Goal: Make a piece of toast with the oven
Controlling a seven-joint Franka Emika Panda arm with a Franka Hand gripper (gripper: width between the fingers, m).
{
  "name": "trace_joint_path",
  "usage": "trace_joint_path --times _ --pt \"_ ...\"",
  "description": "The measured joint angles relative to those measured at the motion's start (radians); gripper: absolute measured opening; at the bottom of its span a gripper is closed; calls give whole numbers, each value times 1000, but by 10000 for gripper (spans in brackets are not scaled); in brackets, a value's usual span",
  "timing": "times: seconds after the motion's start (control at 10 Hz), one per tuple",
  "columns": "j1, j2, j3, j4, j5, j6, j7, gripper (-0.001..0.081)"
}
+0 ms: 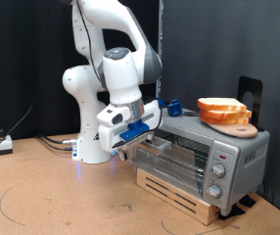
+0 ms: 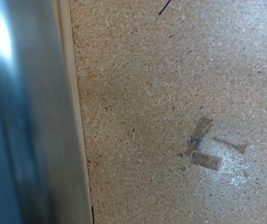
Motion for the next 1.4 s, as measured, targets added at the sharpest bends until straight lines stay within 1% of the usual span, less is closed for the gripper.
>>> trace_joint_path --times 0.2,0.3,0.6,0.9,1.1,1.4 --pt "-8 16 1 3 -17 53 47 807" --pt "-13 28 1 14 -18 67 60 807" --pt "-17 74 -12 62 -13 69 63 807" --pt "-28 122 -14 85 -21 69 65 807" --pt "-43 165 -19 103 -57 70 94 807" --pt "-58 234 -33 122 -78 100 97 807"
